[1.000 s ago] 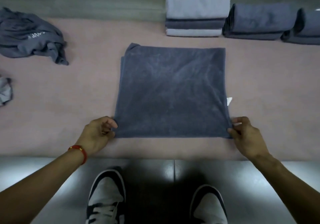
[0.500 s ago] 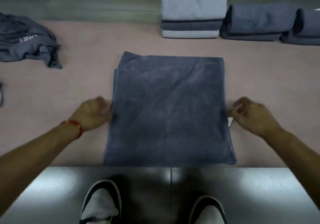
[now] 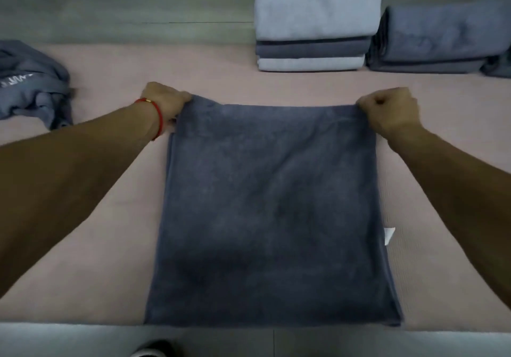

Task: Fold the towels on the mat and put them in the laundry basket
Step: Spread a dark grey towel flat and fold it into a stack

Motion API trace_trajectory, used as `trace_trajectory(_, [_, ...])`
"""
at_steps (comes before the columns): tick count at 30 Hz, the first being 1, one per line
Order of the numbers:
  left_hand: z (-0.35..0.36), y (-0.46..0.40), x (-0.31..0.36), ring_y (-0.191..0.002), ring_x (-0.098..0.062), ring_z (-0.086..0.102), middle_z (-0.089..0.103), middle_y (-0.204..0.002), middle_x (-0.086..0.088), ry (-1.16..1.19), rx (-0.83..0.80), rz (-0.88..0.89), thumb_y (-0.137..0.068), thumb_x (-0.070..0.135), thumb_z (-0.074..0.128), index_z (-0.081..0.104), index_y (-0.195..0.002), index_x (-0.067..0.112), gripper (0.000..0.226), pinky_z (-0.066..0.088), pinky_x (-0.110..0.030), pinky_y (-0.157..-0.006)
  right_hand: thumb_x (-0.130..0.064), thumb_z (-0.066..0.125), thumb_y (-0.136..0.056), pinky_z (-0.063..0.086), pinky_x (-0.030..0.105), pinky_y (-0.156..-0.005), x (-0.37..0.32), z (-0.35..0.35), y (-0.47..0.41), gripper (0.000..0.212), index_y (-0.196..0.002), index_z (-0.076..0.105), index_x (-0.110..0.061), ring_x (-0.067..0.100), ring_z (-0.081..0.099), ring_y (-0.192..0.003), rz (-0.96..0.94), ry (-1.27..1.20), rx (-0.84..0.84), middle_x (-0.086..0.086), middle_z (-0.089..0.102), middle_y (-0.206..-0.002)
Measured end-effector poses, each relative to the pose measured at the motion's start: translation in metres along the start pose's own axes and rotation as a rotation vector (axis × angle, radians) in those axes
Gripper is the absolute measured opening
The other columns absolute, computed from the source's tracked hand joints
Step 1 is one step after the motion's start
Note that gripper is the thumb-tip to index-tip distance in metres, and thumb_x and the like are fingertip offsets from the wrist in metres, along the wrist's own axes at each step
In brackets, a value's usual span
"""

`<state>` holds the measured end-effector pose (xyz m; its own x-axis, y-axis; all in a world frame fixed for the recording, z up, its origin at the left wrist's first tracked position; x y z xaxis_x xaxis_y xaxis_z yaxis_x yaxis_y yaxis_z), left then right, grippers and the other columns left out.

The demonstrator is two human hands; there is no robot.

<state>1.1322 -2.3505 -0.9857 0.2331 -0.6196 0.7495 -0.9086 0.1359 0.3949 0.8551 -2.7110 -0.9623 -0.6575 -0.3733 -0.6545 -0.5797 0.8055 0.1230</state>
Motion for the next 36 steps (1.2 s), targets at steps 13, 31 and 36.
trace_trajectory(13, [-0.021,0.016,-0.056,-0.077,-0.025,0.066,0.072,-0.088,-0.011,-0.042,-0.024,-0.014,-0.083,0.03,0.074,0.074,-0.087,0.009,0.022,0.058,-0.037,-0.076,-0.06,0.066,-0.089,0.059,0.039,-0.08,0.029,0.009,0.01,0.054,-0.103,0.072,-0.008,0.024,0.068,-0.088,0.214,-0.162,-0.339,0.01,0.073,-0.099])
trace_trajectory(31, [-0.009,-0.022,-0.028,-0.089,-0.013,0.068,0.071,-0.105,0.002,0.45,-0.109,-0.185,-0.092,0.028,0.068,0.068,-0.115,0.016,0.025,0.055,-0.027,-0.062,-0.028,0.068,-0.096,0.058,0.029,-0.069,-0.001,0.012,-0.028,0.026,-0.118,0.071,-0.015,0.012,0.073,-0.091,0.275,-0.715,-0.143,-0.002,0.077,-0.106])
trace_trajectory(36, [-0.008,-0.032,-0.021,-0.08,-0.016,0.063,0.066,-0.097,0.001,0.365,-0.164,-0.18,-0.089,0.03,0.067,0.066,-0.108,0.017,0.023,0.051,-0.029,-0.065,-0.024,0.067,-0.093,0.055,0.033,-0.069,-0.005,0.017,-0.045,0.029,-0.121,0.071,-0.017,0.01,0.073,-0.09,0.258,-0.639,-0.216,-0.004,0.077,-0.105])
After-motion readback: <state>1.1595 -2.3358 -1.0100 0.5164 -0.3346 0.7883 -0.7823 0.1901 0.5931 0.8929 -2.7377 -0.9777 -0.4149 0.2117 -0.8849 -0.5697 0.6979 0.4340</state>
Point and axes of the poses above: each hand's wrist, its own y-axis away from the middle knuckle, its own z-axis out of the palm, x = y × z, the point moved 7 cm from there along -y, towards the middle knuckle
